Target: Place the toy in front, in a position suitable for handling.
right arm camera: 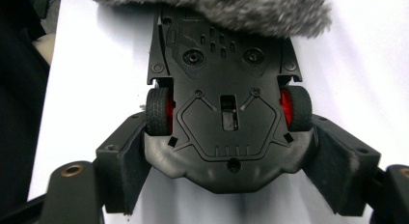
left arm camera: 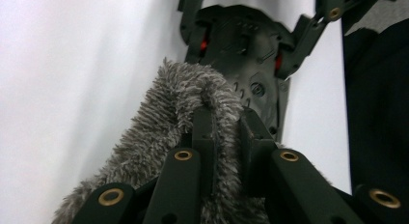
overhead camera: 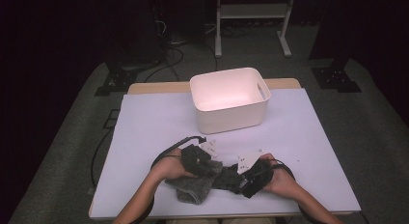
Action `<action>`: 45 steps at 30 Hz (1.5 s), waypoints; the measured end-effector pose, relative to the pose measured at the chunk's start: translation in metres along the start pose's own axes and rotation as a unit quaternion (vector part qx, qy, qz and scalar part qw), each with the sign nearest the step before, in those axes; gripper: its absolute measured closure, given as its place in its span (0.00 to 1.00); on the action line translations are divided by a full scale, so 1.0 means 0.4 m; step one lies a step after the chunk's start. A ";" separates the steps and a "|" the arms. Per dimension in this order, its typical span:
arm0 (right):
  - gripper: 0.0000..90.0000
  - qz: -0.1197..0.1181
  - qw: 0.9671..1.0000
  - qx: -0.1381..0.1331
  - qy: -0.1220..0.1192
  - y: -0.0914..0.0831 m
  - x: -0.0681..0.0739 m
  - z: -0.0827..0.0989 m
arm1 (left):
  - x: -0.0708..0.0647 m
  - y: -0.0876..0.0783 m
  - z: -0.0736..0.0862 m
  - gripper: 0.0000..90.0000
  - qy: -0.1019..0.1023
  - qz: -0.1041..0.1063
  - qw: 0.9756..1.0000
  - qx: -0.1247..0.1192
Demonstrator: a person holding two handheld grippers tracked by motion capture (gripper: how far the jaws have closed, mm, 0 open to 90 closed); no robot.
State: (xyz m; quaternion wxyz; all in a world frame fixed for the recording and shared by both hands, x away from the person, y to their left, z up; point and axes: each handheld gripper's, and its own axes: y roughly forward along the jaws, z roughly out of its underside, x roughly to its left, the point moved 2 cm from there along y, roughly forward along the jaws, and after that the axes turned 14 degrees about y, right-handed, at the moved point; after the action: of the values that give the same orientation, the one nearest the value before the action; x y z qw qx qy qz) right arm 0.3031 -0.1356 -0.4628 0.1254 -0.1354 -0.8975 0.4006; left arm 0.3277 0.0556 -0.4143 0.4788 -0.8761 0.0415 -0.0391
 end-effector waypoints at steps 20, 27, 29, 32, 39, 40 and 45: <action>0.25 -0.002 1.000 -0.010 0.003 0.005 -0.004 0.010 | 0.017 0.046 -0.059 0.89 0.014 0.008 1.000 -0.017; 0.25 0.001 1.000 -0.006 0.005 0.006 -0.004 0.009 | 0.008 0.072 -0.087 0.89 0.034 0.020 0.999 -0.024; 0.25 -0.001 1.000 -0.004 0.008 0.008 -0.007 0.013 | 0.009 0.072 -0.091 0.89 0.037 0.014 0.999 -0.012; 0.25 -0.005 1.000 -0.004 0.011 0.008 -0.009 0.012 | 0.017 0.061 -0.083 0.89 0.036 0.003 0.999 -0.004; 0.25 -0.007 1.000 -0.002 0.005 0.007 -0.011 0.009 | 0.022 0.010 -0.019 0.89 0.006 -0.021 1.000 0.006; 0.25 -0.008 1.000 -0.002 0.006 0.007 -0.011 0.008 | 0.020 0.001 -0.008 0.89 0.002 -0.024 1.000 0.009; 0.25 -0.007 1.000 -0.002 0.004 0.006 -0.009 0.006 | 0.020 -0.037 0.043 0.89 -0.019 -0.036 0.999 0.013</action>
State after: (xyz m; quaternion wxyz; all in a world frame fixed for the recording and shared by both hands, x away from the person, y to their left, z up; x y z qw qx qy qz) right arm 0.3061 -0.1370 -0.4668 0.1311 -0.1313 -0.8987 0.3975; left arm 0.3381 0.0769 -0.4107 0.4889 -0.8714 0.0001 -0.0400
